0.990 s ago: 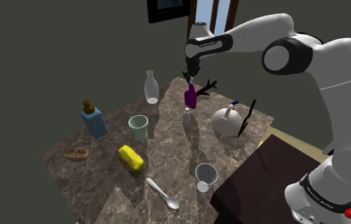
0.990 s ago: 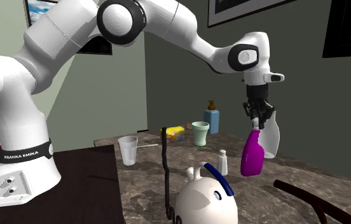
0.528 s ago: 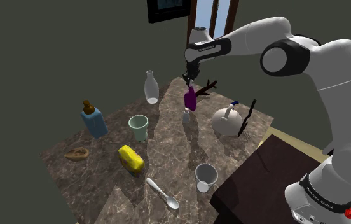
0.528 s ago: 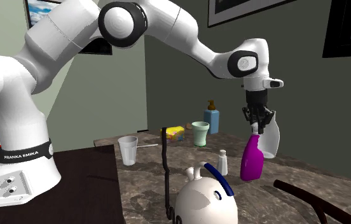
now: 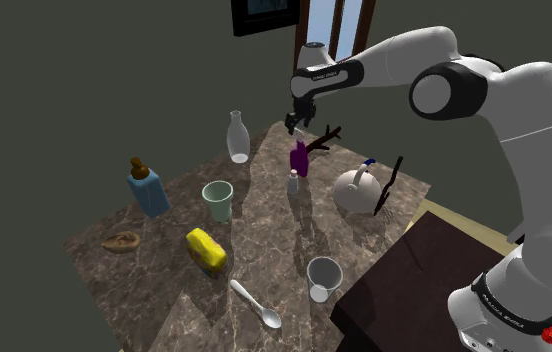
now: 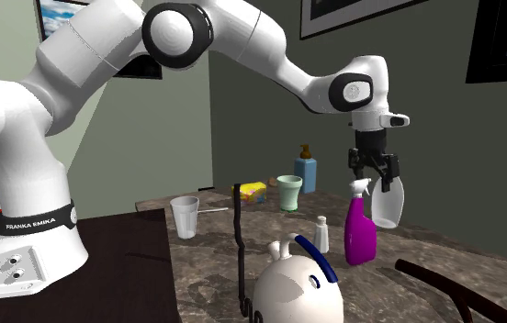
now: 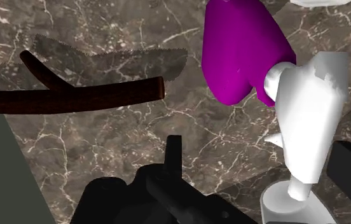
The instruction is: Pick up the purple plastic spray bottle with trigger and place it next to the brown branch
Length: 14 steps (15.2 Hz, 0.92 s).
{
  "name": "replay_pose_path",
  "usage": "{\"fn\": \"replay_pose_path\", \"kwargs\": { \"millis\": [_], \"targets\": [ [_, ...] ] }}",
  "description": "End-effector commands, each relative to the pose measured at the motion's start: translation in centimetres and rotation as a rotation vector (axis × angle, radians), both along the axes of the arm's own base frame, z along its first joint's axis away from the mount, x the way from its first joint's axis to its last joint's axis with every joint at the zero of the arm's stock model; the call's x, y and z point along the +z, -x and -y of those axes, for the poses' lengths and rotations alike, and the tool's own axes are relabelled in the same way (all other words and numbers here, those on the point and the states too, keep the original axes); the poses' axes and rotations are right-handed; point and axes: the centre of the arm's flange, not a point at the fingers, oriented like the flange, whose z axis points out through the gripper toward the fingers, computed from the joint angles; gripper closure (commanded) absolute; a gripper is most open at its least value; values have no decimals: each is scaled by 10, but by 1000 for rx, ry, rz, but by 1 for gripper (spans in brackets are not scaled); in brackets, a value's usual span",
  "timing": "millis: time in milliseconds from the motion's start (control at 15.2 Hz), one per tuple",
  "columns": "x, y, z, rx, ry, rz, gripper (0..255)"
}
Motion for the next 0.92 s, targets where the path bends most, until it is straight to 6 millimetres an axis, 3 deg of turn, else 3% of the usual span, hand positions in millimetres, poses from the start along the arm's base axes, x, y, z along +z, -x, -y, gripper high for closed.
{"fn": "replay_pose_path", "kwargs": {
  "millis": [0,66,330,858],
  "targets": [
    [0,0,0,0,0,0,0],
    [0,0,0,0,0,0,0],
    [50,7,-1,0,0,0,0],
    [50,7,-1,0,0,0,0]
  ]
}}
